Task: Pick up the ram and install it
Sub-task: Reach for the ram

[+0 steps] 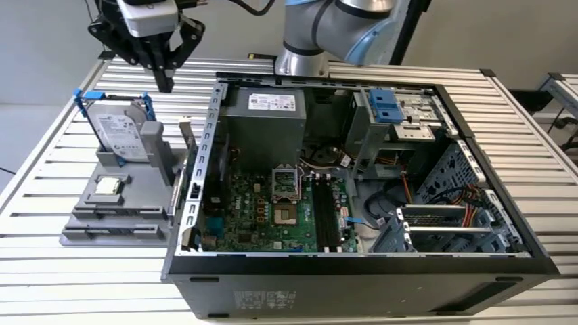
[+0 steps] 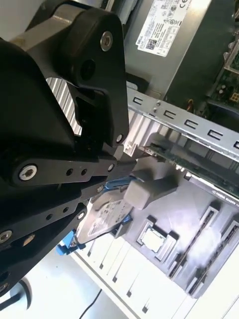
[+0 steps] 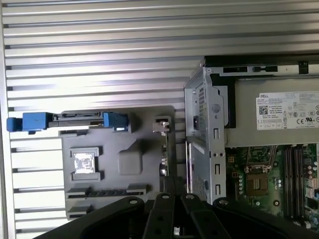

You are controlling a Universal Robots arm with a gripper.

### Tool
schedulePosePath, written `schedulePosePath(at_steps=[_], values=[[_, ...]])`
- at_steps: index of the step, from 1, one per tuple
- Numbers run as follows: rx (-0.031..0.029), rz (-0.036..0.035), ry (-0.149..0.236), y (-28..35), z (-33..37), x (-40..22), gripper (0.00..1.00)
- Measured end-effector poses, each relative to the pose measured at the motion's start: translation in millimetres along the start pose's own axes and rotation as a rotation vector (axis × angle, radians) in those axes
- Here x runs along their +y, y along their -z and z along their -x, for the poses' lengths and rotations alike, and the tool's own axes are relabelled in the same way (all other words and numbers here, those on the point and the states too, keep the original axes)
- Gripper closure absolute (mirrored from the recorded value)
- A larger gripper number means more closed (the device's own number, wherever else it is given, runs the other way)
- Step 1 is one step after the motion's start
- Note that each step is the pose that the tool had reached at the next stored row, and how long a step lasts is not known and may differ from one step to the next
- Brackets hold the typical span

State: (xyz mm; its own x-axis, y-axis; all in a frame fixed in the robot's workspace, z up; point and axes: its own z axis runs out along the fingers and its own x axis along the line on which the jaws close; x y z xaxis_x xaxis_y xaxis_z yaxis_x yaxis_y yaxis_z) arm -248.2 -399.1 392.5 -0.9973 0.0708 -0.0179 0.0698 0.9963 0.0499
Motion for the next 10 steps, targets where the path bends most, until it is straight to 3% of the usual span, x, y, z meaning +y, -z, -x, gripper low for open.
schedulePosePath(at_steps=[5,10], values=[[0.0009,-0.0001,0.0,0.3,-17.6,-1.2,1.0],[0.0036,-0.0002,0.0,0.5,-30.9,-2.2,1.0]])
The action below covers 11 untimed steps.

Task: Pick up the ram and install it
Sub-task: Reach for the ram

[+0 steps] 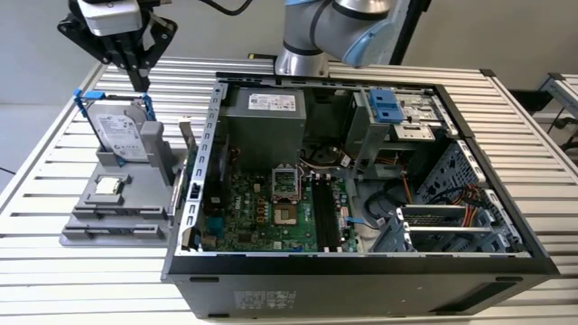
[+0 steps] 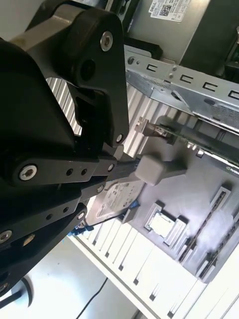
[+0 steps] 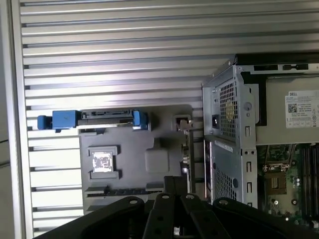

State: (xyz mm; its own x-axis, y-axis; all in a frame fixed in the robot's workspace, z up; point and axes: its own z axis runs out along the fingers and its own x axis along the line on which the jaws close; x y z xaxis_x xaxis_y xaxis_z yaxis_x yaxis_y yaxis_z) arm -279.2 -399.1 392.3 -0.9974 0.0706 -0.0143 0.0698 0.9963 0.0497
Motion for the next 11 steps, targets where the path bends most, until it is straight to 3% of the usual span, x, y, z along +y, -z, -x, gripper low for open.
schedulePosePath(at_steps=[11], values=[[0.0118,-0.0008,-0.001,-0.2,-22.0,-1.6,1.0]])
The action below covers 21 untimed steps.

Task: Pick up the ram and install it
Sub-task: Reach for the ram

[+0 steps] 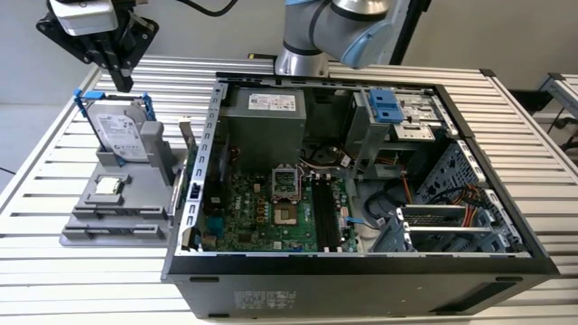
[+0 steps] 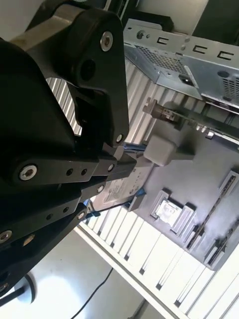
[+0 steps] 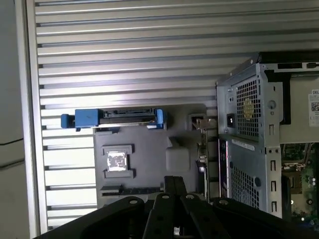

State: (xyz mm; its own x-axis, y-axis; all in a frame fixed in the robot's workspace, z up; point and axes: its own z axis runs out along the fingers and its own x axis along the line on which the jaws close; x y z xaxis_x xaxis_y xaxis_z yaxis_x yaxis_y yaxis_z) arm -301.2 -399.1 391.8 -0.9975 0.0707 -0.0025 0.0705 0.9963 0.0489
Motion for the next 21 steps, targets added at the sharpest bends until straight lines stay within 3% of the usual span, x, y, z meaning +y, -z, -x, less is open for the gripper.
schedulePosePath(at_steps=[15,21], values=[[0.0248,-0.0018,-0.001,-0.9,-23.1,-1.7,1.0],[0.0378,-0.0027,-0.002,-1.4,-30.3,-2.2,1.0]])
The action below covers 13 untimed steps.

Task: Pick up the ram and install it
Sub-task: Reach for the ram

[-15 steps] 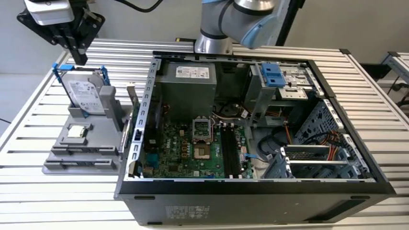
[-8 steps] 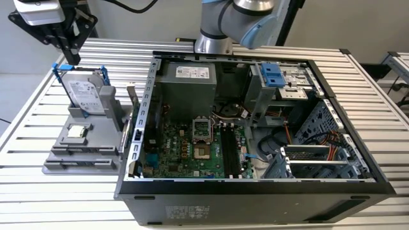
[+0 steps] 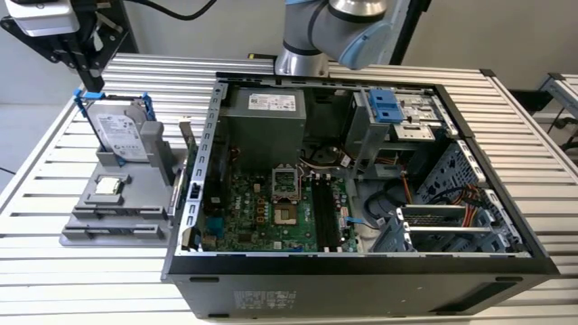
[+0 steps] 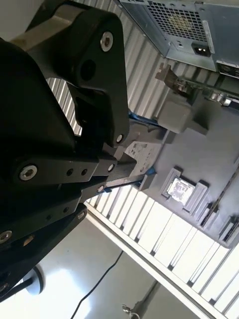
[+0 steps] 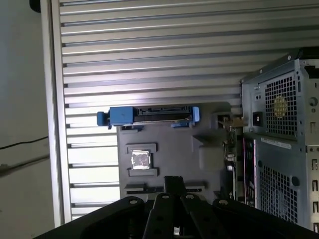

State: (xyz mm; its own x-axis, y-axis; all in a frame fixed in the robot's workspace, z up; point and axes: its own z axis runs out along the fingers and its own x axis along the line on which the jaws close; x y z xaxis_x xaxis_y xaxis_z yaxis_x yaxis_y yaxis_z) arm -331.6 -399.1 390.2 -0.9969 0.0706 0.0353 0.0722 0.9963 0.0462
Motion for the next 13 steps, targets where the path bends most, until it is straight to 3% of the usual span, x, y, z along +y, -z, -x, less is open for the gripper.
schedulePosePath(at_steps=[4,9,13], values=[[0.0073,-0.0006,0.0,-0.5,-6.2,-0.4,1.0],[0.0075,-0.0005,0.0,-0.5,-7.1,-0.5,1.0],[0.0075,-0.0005,0.0,-0.7,-6.6,-7.4,1.0]])
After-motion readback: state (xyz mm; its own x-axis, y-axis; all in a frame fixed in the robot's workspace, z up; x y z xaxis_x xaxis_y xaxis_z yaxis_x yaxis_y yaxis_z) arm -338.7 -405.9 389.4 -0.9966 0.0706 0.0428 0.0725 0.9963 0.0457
